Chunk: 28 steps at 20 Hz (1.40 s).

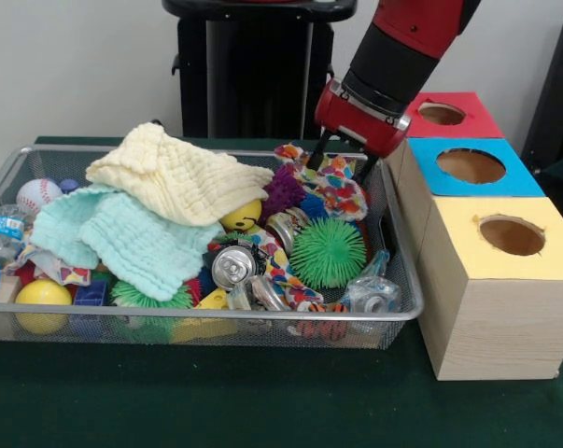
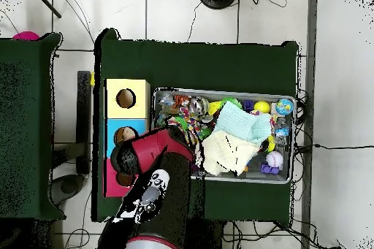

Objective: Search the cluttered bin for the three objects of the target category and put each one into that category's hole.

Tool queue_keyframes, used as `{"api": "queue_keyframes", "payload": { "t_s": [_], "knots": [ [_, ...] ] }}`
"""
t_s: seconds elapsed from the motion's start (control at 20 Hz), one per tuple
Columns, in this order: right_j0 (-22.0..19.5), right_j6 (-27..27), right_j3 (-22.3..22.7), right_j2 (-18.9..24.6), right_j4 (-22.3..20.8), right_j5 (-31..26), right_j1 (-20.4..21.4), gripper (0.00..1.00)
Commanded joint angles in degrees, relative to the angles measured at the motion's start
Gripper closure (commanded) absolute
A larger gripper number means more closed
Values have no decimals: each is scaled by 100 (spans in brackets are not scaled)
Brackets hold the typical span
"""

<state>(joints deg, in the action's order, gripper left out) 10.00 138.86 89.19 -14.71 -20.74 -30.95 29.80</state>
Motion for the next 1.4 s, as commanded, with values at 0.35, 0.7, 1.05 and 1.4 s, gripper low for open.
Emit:
{"api": "queue_keyframes", "payload": {
  "t_s": [0.35, 0.7, 1.05, 1.4],
  "knots": [
    [-162, 482, -65, 254, 122, 184, -206, 0],
    [-204, 321, -210, 332, 156, -22, -147, 0],
    [-255, 277, -234, 436, 301, -185, -35, 0],
    [-561, 318, 389, 992, 1154, -341, 888, 0]
  ]
}}
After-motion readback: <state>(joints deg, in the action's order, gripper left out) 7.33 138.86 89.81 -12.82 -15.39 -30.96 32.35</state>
